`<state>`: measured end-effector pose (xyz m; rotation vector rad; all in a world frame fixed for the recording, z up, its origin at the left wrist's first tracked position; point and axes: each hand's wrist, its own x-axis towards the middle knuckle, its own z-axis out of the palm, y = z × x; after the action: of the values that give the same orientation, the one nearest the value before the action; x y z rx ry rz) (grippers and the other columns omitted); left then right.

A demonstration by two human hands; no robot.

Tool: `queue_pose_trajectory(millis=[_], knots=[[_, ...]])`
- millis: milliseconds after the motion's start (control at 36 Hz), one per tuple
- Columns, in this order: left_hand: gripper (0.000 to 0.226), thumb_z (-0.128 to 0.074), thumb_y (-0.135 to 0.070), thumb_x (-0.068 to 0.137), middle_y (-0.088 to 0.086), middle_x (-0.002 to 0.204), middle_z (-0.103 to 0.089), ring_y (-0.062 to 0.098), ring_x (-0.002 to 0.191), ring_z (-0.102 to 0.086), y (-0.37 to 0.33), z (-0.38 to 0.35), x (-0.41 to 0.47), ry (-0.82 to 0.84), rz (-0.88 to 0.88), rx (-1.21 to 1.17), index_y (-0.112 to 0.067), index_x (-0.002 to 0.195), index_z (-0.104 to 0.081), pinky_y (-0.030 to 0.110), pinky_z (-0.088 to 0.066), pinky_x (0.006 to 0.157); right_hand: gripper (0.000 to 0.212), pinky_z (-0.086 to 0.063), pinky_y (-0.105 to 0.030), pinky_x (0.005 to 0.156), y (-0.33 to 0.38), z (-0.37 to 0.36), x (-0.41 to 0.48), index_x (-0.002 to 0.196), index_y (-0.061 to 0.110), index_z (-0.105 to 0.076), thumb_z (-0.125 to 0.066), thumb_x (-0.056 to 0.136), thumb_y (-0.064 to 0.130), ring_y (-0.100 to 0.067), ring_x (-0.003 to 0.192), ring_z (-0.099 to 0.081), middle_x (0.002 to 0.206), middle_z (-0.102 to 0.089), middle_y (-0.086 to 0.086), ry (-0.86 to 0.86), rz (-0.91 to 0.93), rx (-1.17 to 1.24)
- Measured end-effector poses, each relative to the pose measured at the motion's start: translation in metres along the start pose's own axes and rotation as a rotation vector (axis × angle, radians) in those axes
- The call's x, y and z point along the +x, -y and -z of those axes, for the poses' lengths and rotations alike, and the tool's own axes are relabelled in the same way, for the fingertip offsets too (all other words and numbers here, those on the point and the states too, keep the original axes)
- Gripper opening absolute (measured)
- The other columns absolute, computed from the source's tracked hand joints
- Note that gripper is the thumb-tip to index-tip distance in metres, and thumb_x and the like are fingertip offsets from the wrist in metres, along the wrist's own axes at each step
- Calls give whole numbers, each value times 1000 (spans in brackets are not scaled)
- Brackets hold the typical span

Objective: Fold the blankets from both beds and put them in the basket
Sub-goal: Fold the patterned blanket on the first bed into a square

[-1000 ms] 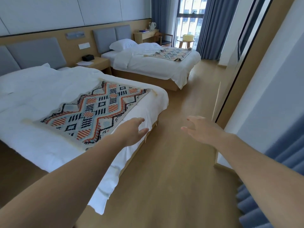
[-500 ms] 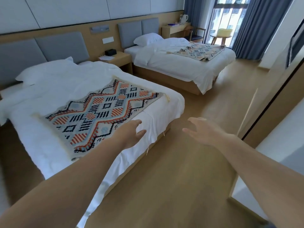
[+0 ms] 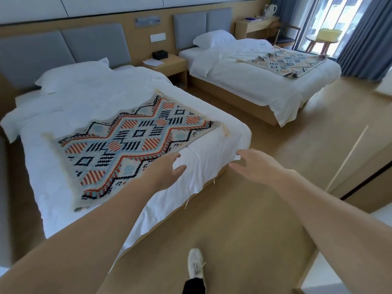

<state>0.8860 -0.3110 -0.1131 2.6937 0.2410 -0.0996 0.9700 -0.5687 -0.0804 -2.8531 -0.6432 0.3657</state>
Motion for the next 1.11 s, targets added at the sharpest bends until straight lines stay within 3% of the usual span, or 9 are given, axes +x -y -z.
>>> queue_pose_trajectory(millis=[333,583,750,861,1111], knots=[[59,-44,-43,98,2,154,-34,20,139,-34,22,13,164,47,16,-22,-17,149,-29,33,-29,110,64,-35,-37,106,-6,32,169,149,23,-29,-40,95,57,-25,137,-37,152,-36,-3,63,1,-40],[60,-44,-45,98,4,151,-38,22,136,-38,40,28,250,63,30,-27,-15,148,-32,34,-31,108,60,-40,-36,100,2,57,262,145,21,-36,-38,96,56,-25,127,-48,142,-47,-4,62,36,-104],[54,-45,-43,97,6,145,-46,24,128,-46,59,29,289,32,109,-36,-15,143,-39,37,-39,103,53,-37,-34,102,2,64,316,142,22,-40,-40,98,50,-24,126,-47,140,-49,-1,75,118,-74],[58,-44,-45,97,4,149,-42,23,132,-43,63,23,313,48,182,-40,-17,146,-33,36,-37,107,49,-45,-36,94,-8,62,359,135,19,-47,-39,97,50,-24,112,-54,126,-57,-3,102,191,-103],[59,-43,-42,98,5,152,-35,21,135,-38,33,13,396,-4,336,-51,-13,148,-30,33,-31,109,43,-48,-37,88,-50,75,472,127,20,-52,-43,97,49,-24,104,-57,119,-58,-3,192,353,-79]])
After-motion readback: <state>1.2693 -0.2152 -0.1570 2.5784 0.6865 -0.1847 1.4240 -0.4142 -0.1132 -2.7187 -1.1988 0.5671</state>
